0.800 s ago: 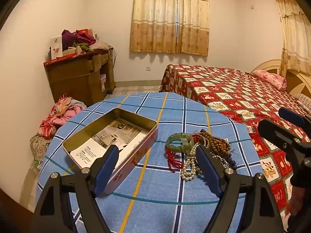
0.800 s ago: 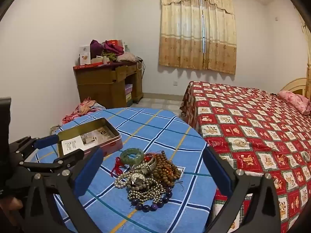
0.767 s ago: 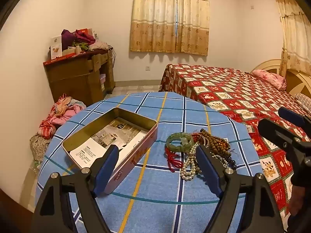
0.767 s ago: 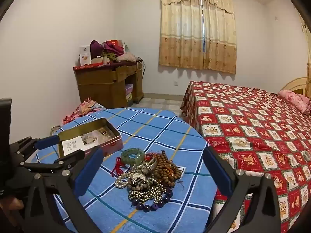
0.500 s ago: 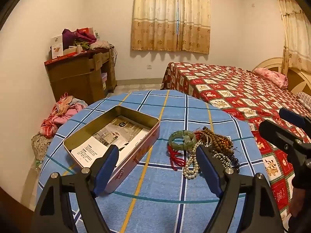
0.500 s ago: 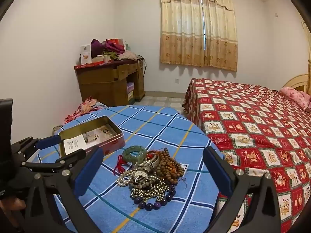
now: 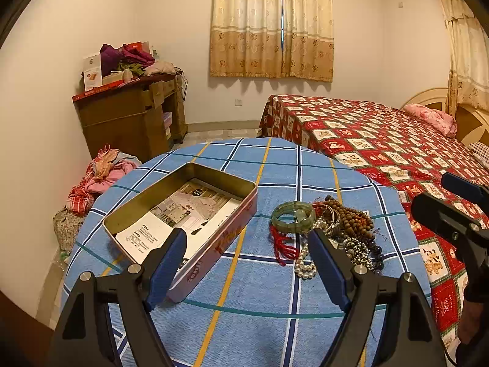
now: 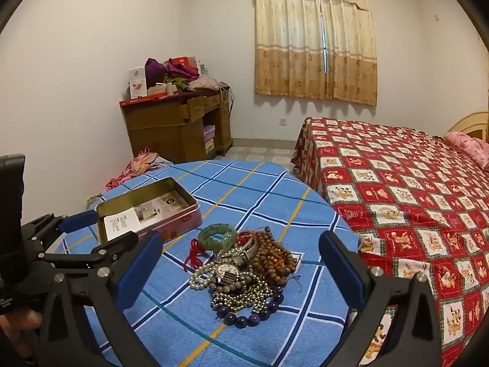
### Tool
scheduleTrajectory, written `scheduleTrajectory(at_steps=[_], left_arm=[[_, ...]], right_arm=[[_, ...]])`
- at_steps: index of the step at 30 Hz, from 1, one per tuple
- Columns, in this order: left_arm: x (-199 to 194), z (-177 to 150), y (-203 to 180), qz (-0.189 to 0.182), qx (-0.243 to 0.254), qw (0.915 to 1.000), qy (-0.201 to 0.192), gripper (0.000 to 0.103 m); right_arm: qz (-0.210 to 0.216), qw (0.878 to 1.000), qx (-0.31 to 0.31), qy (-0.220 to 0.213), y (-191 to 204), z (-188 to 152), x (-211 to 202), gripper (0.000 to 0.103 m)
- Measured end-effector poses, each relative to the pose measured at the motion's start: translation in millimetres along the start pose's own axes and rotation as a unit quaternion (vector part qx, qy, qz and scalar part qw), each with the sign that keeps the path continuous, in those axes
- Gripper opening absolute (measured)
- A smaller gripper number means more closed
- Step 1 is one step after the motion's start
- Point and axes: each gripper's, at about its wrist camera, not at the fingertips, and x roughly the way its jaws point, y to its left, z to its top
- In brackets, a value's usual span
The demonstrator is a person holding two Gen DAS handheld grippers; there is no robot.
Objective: Organize jewelry
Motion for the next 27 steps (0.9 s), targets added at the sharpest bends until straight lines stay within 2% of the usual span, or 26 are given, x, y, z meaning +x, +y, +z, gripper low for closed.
scheduleTrajectory(at_steps=[27], left_arm=[[2.1, 0.6, -2.0, -0.001, 0.004, 1.0000, 0.003, 0.081]], right_arm=[[0.005, 1.000, 0.004, 0.005, -4.3, -0.2, 2.6, 0.103]])
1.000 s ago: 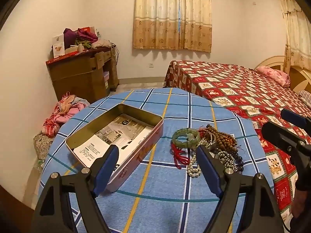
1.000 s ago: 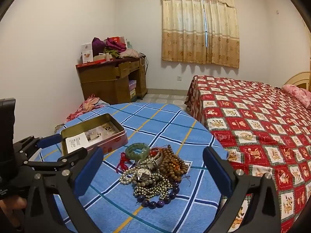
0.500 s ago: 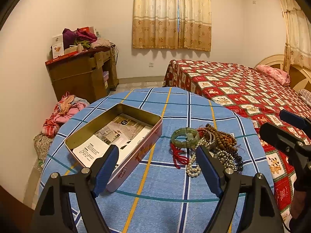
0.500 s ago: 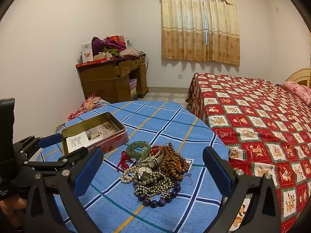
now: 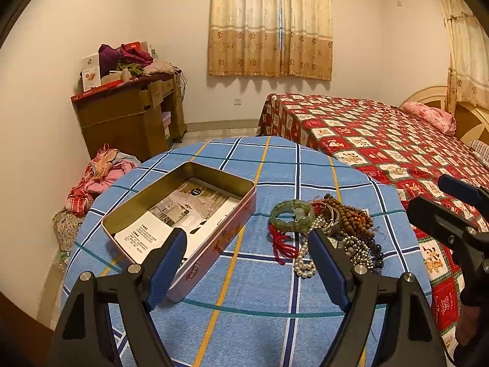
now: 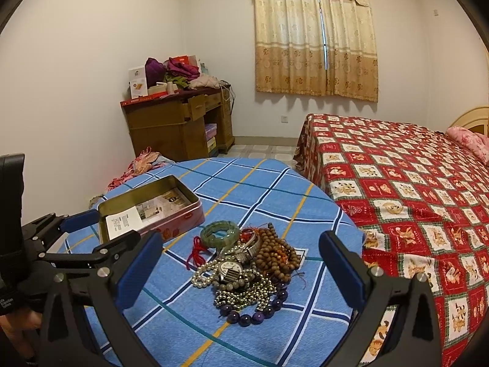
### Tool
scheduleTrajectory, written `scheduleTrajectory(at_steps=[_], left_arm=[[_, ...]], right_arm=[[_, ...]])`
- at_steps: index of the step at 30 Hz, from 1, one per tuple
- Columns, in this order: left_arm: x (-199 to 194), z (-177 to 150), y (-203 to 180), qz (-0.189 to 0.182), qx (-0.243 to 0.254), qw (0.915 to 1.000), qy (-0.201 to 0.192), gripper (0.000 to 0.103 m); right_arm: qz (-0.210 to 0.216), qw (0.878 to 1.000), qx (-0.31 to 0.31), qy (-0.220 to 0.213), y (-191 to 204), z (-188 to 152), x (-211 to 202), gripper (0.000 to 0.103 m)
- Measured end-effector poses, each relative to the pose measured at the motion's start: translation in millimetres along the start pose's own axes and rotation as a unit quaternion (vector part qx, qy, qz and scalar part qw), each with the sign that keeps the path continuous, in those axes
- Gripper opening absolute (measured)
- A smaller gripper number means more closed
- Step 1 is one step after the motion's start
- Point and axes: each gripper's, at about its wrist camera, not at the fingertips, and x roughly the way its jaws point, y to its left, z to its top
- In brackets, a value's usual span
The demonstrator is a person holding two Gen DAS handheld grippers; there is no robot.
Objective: Organize jewelry
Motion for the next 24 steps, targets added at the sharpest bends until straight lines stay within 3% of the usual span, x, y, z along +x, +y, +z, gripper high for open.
scheduleTrajectory(at_steps=[24], left_arm=[[-0.2, -2.3, 3.8, -0.002, -0.006, 1.0000, 0.002, 0.081]], right_arm=[[0.002, 1.000, -0.001, 0.000, 3.7, -1.7, 1.6, 0.103]])
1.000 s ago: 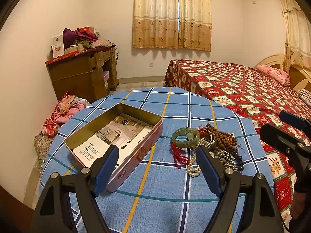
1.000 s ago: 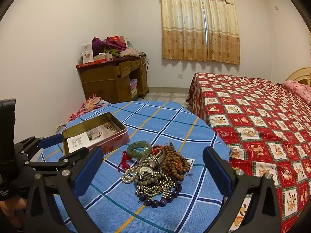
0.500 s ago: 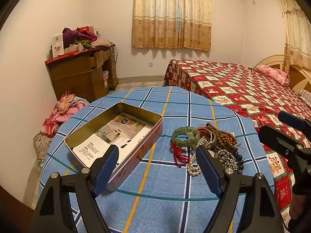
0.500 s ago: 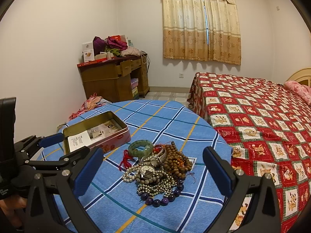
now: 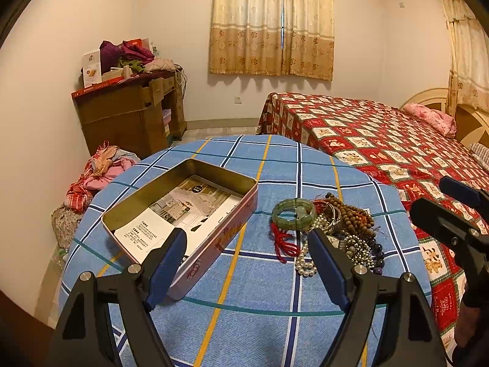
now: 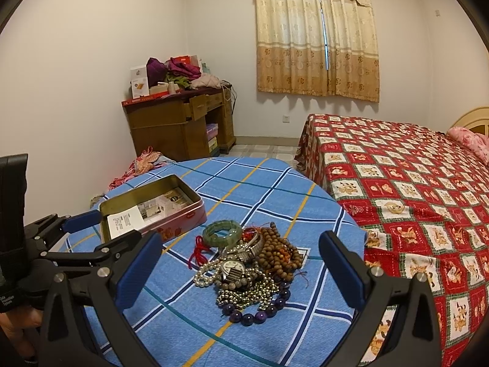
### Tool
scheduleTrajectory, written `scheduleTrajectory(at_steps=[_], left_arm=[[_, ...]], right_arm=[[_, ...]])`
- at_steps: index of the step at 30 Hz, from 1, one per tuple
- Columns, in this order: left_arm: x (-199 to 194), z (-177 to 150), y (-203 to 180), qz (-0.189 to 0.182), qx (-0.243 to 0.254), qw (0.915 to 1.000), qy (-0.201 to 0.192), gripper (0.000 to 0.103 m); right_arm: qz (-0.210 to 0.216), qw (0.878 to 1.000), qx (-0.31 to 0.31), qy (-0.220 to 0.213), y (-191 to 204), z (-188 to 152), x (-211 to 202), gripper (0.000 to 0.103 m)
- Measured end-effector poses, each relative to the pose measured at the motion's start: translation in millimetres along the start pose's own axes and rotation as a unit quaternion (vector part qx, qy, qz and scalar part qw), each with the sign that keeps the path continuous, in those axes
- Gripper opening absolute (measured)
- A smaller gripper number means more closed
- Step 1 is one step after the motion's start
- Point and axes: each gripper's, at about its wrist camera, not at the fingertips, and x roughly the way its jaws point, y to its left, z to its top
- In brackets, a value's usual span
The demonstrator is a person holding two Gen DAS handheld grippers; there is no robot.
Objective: Organize jewelry
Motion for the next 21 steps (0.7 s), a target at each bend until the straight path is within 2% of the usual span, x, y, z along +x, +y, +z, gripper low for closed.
scheduleTrajectory(at_steps=[21], left_arm=[[11.7, -2.7, -2.2, -0.007, 0.006, 0.9999, 0.010, 0.081]], right_arm=[[-0.003, 1.000, -0.007, 0.005, -8.4, -5.3, 5.8, 0.103]])
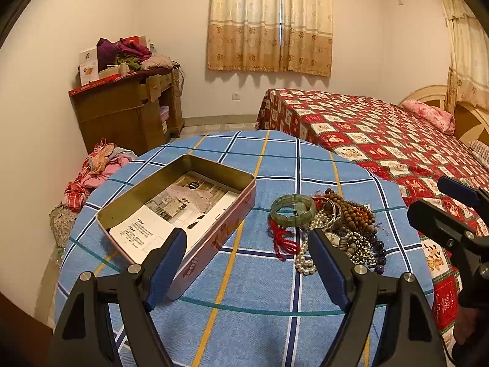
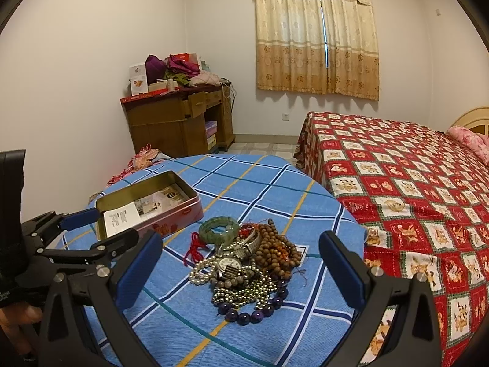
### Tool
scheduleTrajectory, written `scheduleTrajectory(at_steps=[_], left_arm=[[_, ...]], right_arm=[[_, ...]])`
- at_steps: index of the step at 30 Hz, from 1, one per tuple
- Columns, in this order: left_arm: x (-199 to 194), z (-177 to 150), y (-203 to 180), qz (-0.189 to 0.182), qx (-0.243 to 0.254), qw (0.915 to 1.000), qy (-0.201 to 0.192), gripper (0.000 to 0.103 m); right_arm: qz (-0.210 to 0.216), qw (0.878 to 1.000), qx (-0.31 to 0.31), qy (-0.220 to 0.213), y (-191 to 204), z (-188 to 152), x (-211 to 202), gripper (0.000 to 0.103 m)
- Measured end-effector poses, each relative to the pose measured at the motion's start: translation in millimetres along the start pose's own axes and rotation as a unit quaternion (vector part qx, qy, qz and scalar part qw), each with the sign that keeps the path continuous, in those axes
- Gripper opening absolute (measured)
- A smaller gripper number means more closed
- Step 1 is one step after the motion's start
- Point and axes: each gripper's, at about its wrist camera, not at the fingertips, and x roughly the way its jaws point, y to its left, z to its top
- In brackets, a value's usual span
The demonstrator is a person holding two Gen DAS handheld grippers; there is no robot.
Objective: Organize jewelry
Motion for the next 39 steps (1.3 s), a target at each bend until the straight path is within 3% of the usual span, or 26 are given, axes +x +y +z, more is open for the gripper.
scheduleTrajectory(at_steps=[3, 4, 6, 10, 16, 21, 23, 24, 25, 27, 35, 39], left_arm=[[14.4, 1.0, -3.5, -0.001, 0.014, 0.9998, 0.013, 0.081], [18.6, 1.7, -6.1, -0.008, 0.021, 0.9997, 0.014, 0.081], [27.5, 4.8, -12.1, -0.012, 0.034, 0.9992, 0.017, 0.081], [50.6, 15.5, -27.7, -0.038, 0.056, 0.9973, 0.029, 0.079], [88.5, 28.2, -53.2, -0.063, 0.098, 0.9916, 0.055, 0.056], [126.3, 27.9, -66.4, -0.076, 0.122, 0.9853, 0.093, 0.048], [133.3, 24.3, -67.9, -0.082, 0.126, 0.9832, 0.103, 0.038], [138.7, 22.8, -67.1, -0.090, 0.122, 0.9821, 0.112, 0.025], [139.8, 22.7, -65.1, -0.091, 0.117, 0.9823, 0.114, 0.015], [134.4, 23.9, -59.8, -0.102, 0.107, 0.9830, 0.109, 0.009], [89.5, 27.7, -35.6, -0.111, 0.077, 0.9893, 0.055, 0.008], [72.3, 26.9, -25.0, -0.103, 0.062, 0.9922, 0.031, 0.008]], right_arm=[[-0.030, 0.999, -0.008, 0.009, -11.5, -5.1, 11.7, 0.103], [-0.037, 0.999, -0.007, 0.018, -17.9, -8.1, 17.8, 0.100], [-0.037, 0.999, 0.004, 0.037, -29.4, -12.5, 26.7, 0.085], [-0.042, 0.997, 0.020, 0.062, -49.5, -20.9, 40.5, 0.078], [-0.042, 0.996, 0.032, 0.069, -57.4, -27.8, 44.8, 0.078], [-0.039, 0.996, 0.045, 0.073, -63.0, -30.1, 47.0, 0.078], [-0.038, 0.995, 0.048, 0.073, -64.6, -30.4, 47.0, 0.079], [-0.038, 0.996, 0.048, 0.072, -65.3, -30.7, 47.1, 0.079], [-0.039, 0.996, 0.049, 0.071, -66.4, -31.1, 47.0, 0.079], [-0.040, 0.995, 0.050, 0.071, -67.5, -31.6, 47.6, 0.079], [-0.027, 0.995, 0.039, 0.085, -61.6, -33.0, 58.0, 0.078], [-0.016, 0.996, 0.016, 0.091, -54.1, -26.8, 68.4, 0.062]])
